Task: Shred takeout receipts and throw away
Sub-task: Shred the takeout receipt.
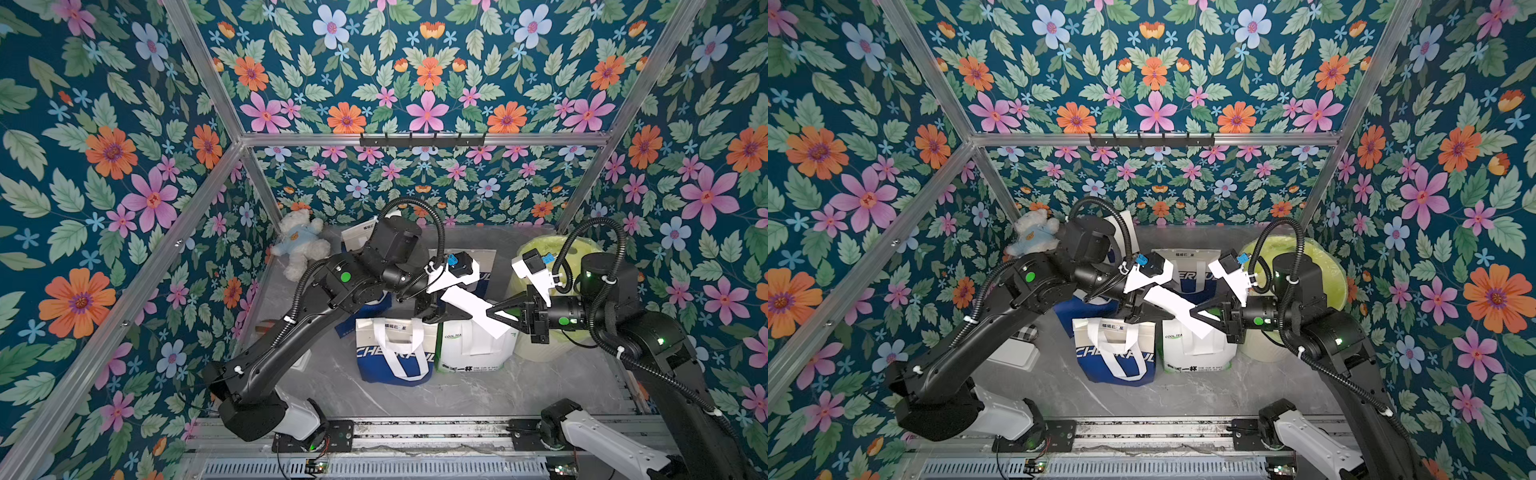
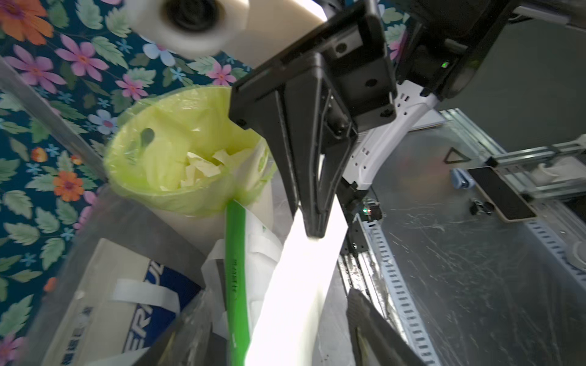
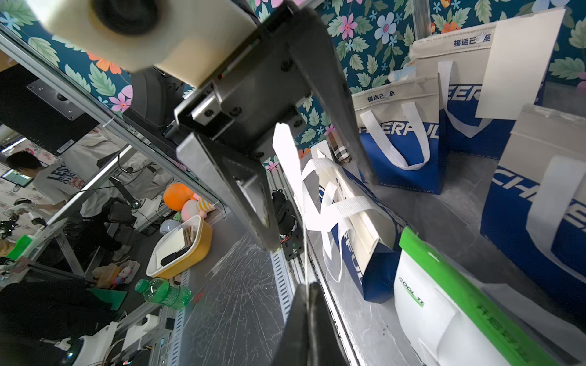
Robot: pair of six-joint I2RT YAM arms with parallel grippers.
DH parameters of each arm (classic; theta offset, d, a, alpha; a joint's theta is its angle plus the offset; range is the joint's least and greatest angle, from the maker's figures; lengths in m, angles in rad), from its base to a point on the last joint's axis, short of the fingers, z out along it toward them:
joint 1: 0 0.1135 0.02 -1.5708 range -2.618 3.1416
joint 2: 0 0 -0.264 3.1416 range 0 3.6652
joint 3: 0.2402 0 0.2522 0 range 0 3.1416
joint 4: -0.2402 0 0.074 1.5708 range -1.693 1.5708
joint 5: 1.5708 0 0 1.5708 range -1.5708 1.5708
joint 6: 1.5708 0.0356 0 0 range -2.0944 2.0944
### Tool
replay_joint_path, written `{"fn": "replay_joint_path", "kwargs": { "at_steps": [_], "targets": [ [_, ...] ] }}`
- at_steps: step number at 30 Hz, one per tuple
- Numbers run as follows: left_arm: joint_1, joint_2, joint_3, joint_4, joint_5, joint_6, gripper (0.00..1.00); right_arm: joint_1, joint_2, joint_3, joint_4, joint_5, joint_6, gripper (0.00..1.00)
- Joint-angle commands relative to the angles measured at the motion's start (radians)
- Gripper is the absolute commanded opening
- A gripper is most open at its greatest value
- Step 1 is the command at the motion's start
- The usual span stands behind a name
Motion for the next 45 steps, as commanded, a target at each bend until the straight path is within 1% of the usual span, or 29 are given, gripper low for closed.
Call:
{"fn": "replay_joint_path", "kwargs": {
  "at_steps": [1,5,7,10,14,17,21,22,23,24,25,27,30,34,38,40,42,43,45],
  "targets": [
    [0.002,-0.022,-0.036,0.06,0.131,-0.024,0.68,0.0,-0.001,0.003,-0.024,-0.007,-0.032,0.0],
    [0.002,-0.088,-0.114,0.208,0.145,-0.078,0.66,0.0,0.004,-0.003,-0.028,0.016,-0.039,0.0],
    [0.002,-0.103,-0.132,0.247,0.146,-0.104,0.62,-0.001,0.004,-0.007,-0.022,0.022,-0.038,0.0],
    [0.003,-0.103,-0.142,0.27,0.14,-0.129,0.56,0.0,0.006,-0.009,-0.007,0.027,-0.032,0.0],
    [0.002,-0.082,-0.15,0.277,0.112,-0.149,0.44,0.0,0.015,-0.003,0.005,0.022,-0.025,0.0],
    [0.002,-0.064,-0.148,0.279,0.092,-0.158,0.43,0.001,0.018,0.001,0.01,0.02,-0.022,0.0],
    [0.002,-0.053,-0.153,0.311,0.067,-0.181,0.36,0.001,0.021,0.002,0.011,0.019,-0.021,0.0],
    [0.002,-0.053,-0.156,0.32,0.059,-0.188,0.37,0.001,0.021,0.003,0.01,0.019,-0.021,0.0],
    [0.002,-0.057,-0.16,0.33,0.046,-0.193,0.4,0.0,0.021,0.001,0.011,0.019,-0.021,0.0],
    [0.001,-0.061,-0.169,0.341,0.024,-0.198,0.51,0.001,0.022,0.002,0.011,0.018,-0.021,0.0],
    [0.002,-0.069,-0.182,0.357,-0.001,-0.207,0.57,0.0,0.023,0.002,0.011,0.017,-0.021,0.0],
    [0.002,-0.091,-0.217,0.388,-0.039,-0.211,0.61,0.001,0.022,0.0,0.008,0.014,-0.021,0.0],
    [0.002,-0.115,-0.259,0.432,-0.045,-0.218,0.62,0.001,0.023,-0.002,0.006,0.009,-0.024,0.0],
    [0.002,-0.115,-0.267,0.458,-0.038,-0.236,0.64,0.0,0.025,-0.004,0.012,-0.007,-0.019,0.0],
    [0.002,-0.114,-0.265,0.468,-0.049,-0.229,0.75,0.0,0.03,-0.003,0.007,-0.023,-0.018,0.0],
    [0.001,-0.112,-0.263,0.473,-0.047,-0.222,0.77,0.001,0.033,-0.004,-0.004,-0.026,-0.023,0.0],
    [0.002,-0.108,-0.262,0.474,-0.037,-0.215,0.76,0.001,0.032,-0.005,-0.016,-0.022,-0.03,0.0],
    [0.002,-0.106,-0.259,0.471,-0.024,-0.211,0.74,0.001,0.032,-0.007,-0.018,-0.018,-0.029,0.0],
    [0.002,-0.092,-0.235,0.445,0.018,-0.204,0.67,0.001,0.025,-0.012,-0.017,-0.008,-0.032,0.0]
  ]
}}
